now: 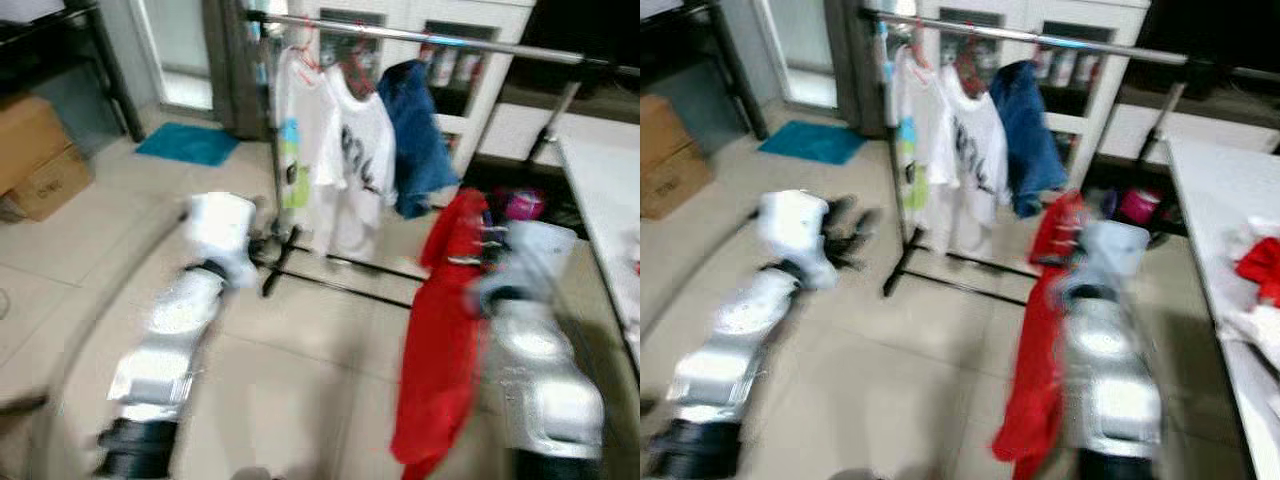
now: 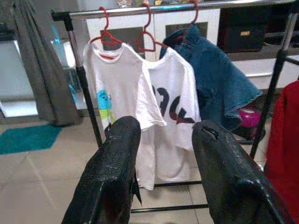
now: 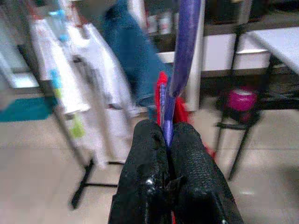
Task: Hang hanger
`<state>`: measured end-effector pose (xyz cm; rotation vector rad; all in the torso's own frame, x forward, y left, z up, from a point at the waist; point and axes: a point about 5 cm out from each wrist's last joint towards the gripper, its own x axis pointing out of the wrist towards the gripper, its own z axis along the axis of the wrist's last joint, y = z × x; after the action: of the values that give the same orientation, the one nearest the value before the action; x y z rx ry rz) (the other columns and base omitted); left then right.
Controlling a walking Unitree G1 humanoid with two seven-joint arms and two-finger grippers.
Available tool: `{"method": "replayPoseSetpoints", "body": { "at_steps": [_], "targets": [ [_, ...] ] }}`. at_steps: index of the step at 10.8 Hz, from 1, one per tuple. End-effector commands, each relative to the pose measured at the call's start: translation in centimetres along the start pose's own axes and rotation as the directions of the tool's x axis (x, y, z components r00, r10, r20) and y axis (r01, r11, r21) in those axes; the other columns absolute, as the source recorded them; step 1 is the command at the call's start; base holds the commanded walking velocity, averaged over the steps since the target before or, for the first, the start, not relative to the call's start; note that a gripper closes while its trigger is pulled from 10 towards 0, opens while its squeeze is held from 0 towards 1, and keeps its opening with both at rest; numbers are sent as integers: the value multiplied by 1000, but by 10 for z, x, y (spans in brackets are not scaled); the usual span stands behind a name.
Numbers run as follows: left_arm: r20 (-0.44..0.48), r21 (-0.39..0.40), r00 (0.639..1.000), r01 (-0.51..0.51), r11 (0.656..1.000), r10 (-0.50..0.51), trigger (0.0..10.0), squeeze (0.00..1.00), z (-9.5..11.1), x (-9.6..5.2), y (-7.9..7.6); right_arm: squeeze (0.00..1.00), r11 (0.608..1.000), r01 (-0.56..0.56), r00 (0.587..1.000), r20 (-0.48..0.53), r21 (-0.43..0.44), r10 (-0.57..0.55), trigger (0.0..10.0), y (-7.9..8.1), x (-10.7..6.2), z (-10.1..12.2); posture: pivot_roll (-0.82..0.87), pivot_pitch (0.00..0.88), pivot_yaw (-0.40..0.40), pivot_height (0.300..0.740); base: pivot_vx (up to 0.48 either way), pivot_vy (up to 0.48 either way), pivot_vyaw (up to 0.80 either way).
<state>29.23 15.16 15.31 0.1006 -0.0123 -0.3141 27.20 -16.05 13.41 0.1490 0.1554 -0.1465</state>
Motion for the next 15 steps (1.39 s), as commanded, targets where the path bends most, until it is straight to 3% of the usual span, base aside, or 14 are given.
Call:
{"method": "replayPoseSetpoints", "body": {
  "at_steps": [1,7,11,15],
  "targets": [
    [15,-6,999,32,999,-32,10000,0,4,3,-9,0,1000,26,999,42,-15,-25,10000,-10,-1,8,39,37,-25,740,379,0,-800],
    [7,-4,998,55,999,-54,10000,0,1,-1,-12,0,998,41,997,60,-40,-39,10000,-11,0,9,41,21,-22,740,380,0,0],
    [-1,2,997,71,997,-71,10000,0,-1,-2,-14,0,996,64,996,59,-54,-61,10000,-16,-2,7,41,27,-14,740,379,0,-522],
    [-5,6,998,56,998,-56,10000,0,-2,-6,-12,0,994,-24,999,35,-104,28,10000,-2,-4,1,49,33,-17,740,379,0,0]
  ]
}}
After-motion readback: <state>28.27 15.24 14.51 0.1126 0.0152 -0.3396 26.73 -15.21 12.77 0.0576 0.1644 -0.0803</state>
